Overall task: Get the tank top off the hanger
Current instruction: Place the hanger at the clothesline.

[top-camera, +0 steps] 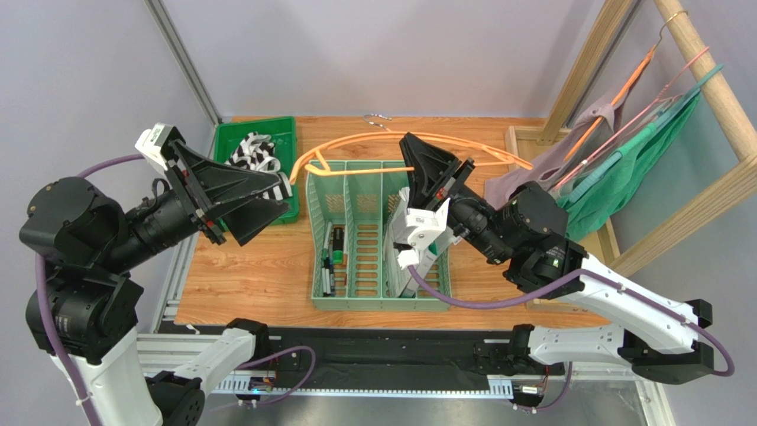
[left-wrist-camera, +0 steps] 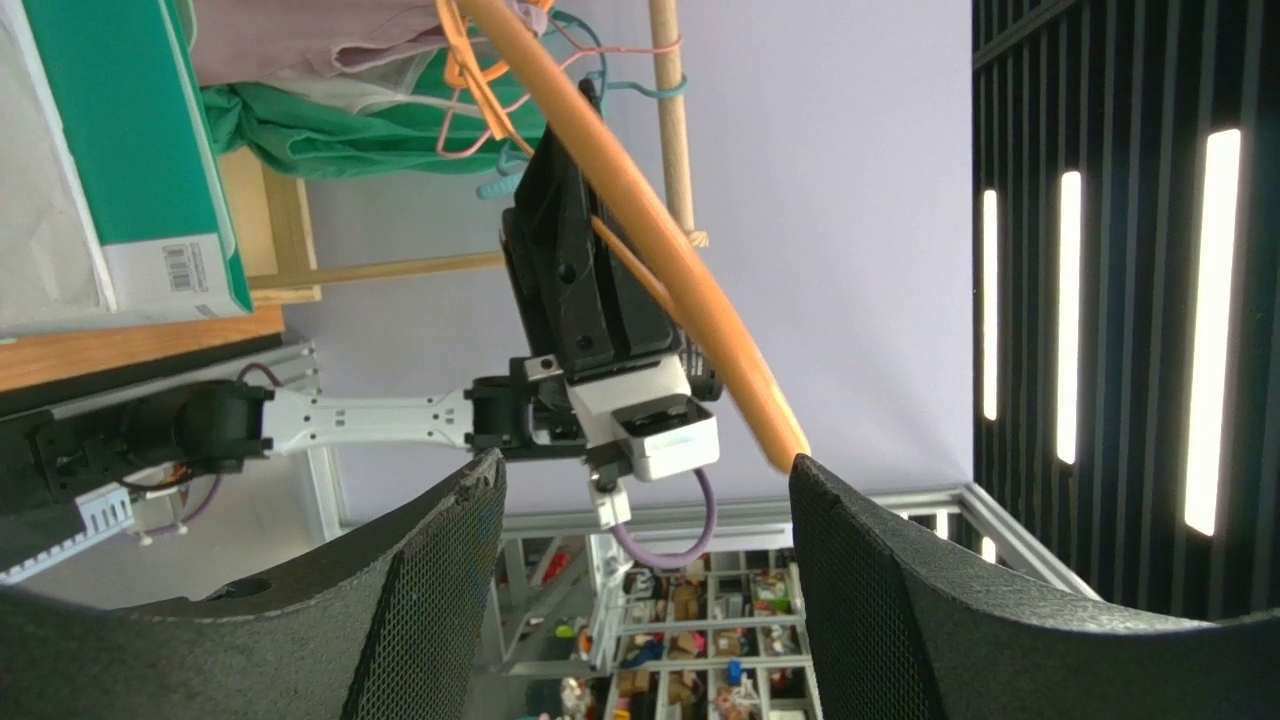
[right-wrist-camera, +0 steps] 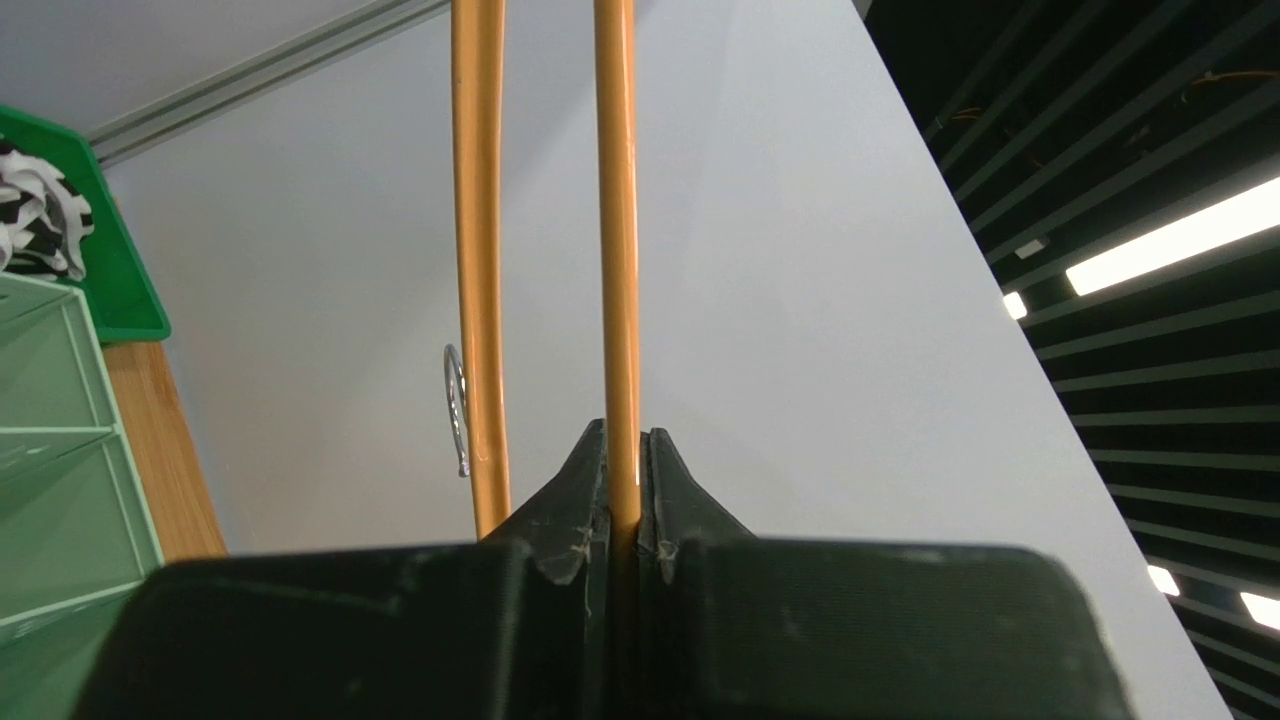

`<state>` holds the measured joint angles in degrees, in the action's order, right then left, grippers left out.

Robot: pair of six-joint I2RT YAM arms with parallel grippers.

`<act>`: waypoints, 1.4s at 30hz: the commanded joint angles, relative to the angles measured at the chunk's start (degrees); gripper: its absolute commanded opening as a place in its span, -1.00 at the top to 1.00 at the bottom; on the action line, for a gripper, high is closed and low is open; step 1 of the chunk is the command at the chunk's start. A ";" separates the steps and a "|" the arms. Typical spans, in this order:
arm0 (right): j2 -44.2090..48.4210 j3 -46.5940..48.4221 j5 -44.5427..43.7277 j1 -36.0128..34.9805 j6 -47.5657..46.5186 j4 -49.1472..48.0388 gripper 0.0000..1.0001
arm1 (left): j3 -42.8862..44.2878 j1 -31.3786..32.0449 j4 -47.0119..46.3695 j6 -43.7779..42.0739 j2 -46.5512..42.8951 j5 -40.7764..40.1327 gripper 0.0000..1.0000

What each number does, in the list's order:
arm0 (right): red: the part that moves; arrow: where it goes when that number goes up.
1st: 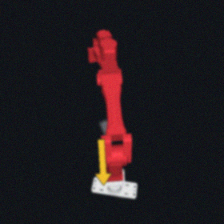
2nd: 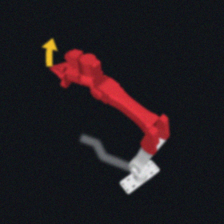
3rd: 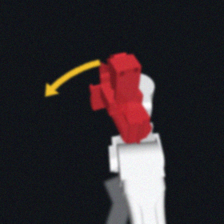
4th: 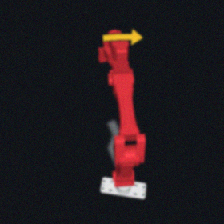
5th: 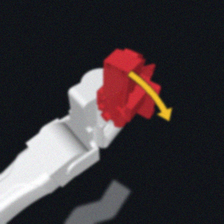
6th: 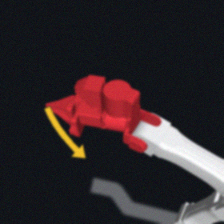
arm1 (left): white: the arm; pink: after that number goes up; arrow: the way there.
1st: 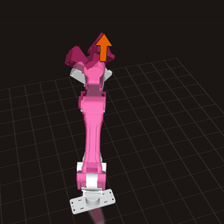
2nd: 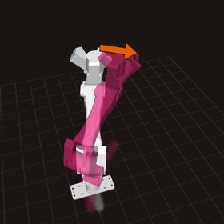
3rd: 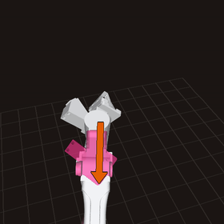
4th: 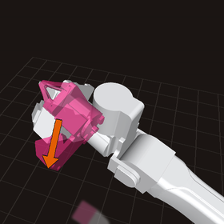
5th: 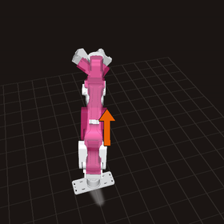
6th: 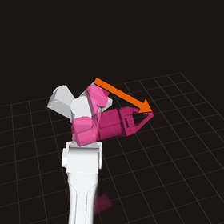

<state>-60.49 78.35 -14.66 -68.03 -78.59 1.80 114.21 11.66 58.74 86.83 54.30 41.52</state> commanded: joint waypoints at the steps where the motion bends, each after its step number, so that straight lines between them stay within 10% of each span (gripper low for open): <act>1: 0.55 -1.62 -3.45 -1.57 -4.55 -2.24 1.00 | 0.05 0.12 -1.52 2.91 0.80 2.34 -0.50; 17: -0.77 -4.78 -3.36 -5.71 -10.97 -7.67 1.00 | -5.32 0.12 -4.51 2.65 -0.25 8.49 -0.21; 26: -2.09 -8.12 -1.26 -6.41 -17.39 -16.03 1.00 | -7.69 0.03 -6.88 -0.87 -0.43 9.99 0.42; 29: -2.52 -8.65 -1.43 -6.59 -17.74 -16.92 0.99 | -8.30 0.12 -8.12 -3.32 -0.34 9.46 0.97; 36: -2.10 -10.40 -8.28 -7.99 -12.39 -19.38 0.89 | -8.84 0.12 -8.91 -13.50 -0.51 4.19 1.00; 42: -1.91 -11.29 -10.82 -8.00 -7.04 -20.35 -0.21 | -6.90 0.03 -9.08 -20.98 0.01 0.67 1.00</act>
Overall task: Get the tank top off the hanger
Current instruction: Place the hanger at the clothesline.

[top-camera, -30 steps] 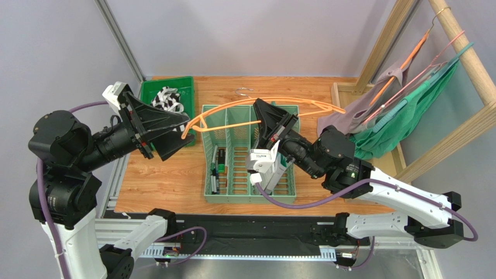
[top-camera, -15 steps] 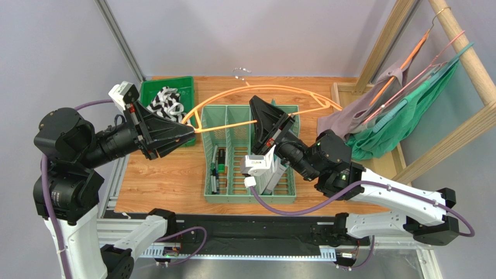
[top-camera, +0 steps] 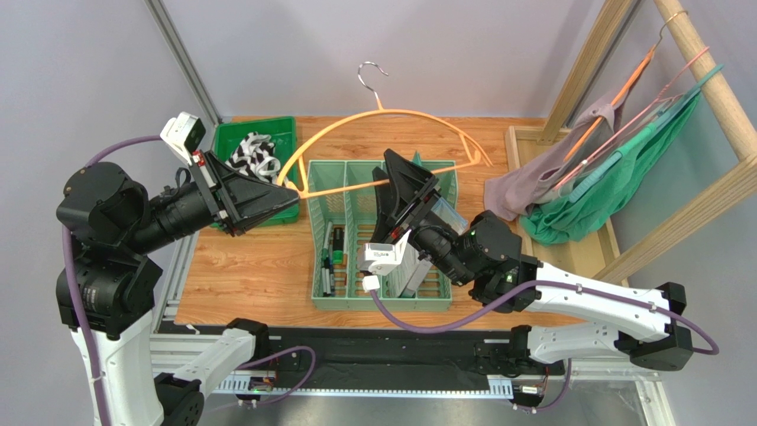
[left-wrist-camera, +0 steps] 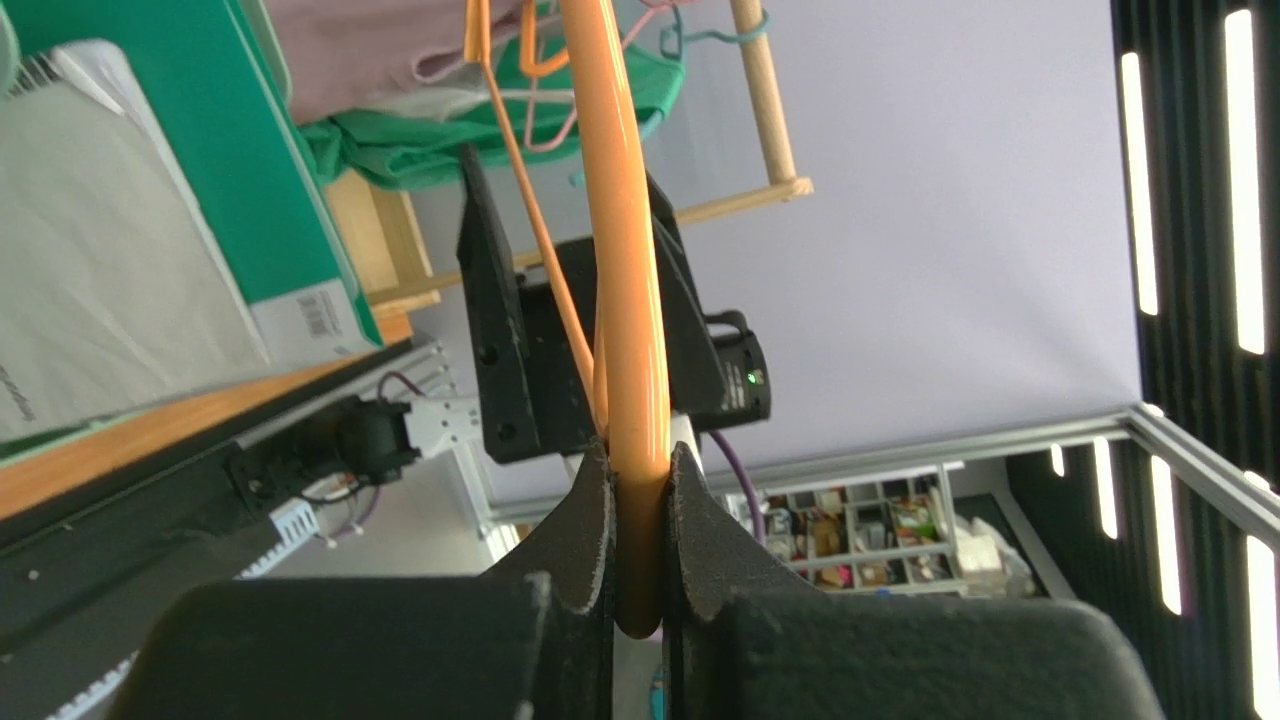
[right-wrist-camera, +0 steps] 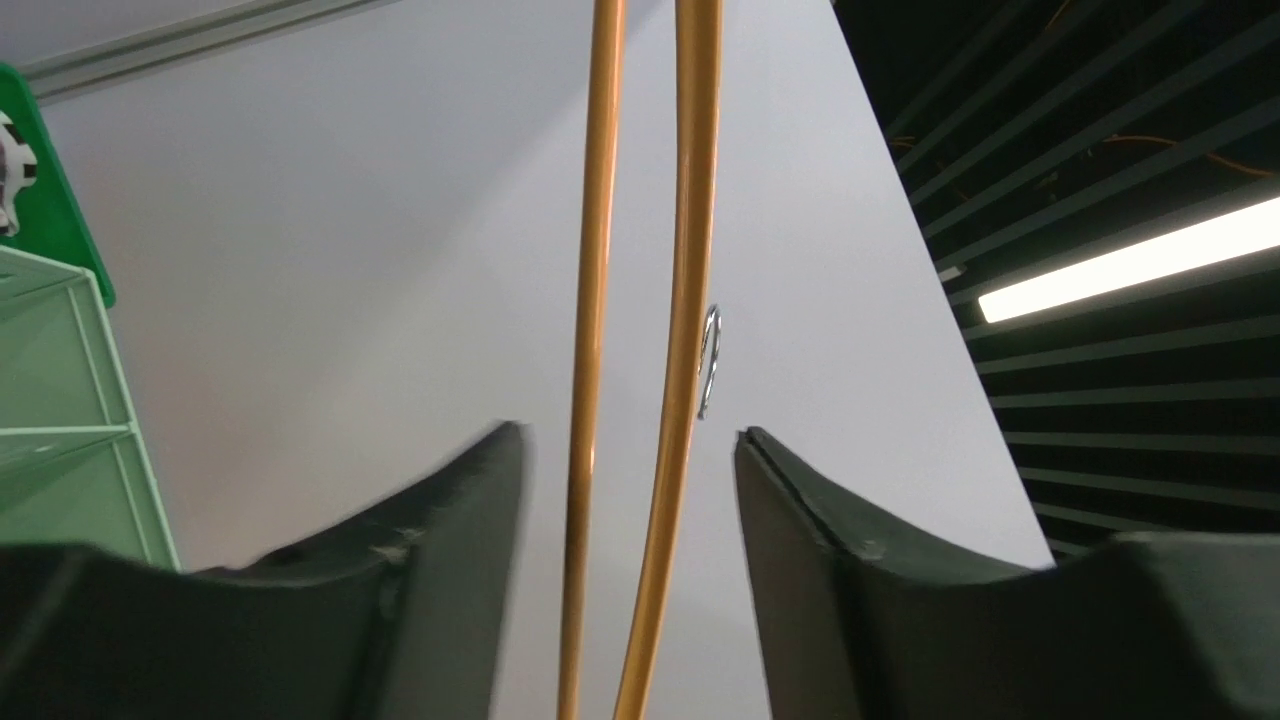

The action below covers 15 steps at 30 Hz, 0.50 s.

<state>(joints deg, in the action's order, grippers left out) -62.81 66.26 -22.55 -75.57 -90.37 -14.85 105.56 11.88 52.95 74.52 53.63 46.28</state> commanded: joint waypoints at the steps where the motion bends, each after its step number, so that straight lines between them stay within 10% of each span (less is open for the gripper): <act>1: -0.64 2.19 -4.25 -0.54 6.76 -0.30 -0.26 | 1.76 -0.10 -3.12 -9.74 0.69 -4.44 1.00; 9: 0.57 9.49 -14.60 -1.07 41.72 13.35 -0.61 | 4.29 -0.10 -3.38 -23.79 0.95 -9.62 1.00; 15: 1.38 23.62 -21.40 -1.07 84.78 31.25 -0.73 | 6.07 -0.10 -7.49 -31.80 2.54 -10.78 1.00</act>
<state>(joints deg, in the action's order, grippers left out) -63.26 78.89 -37.19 -76.38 -38.81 5.93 110.17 11.86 53.25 50.85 55.86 36.42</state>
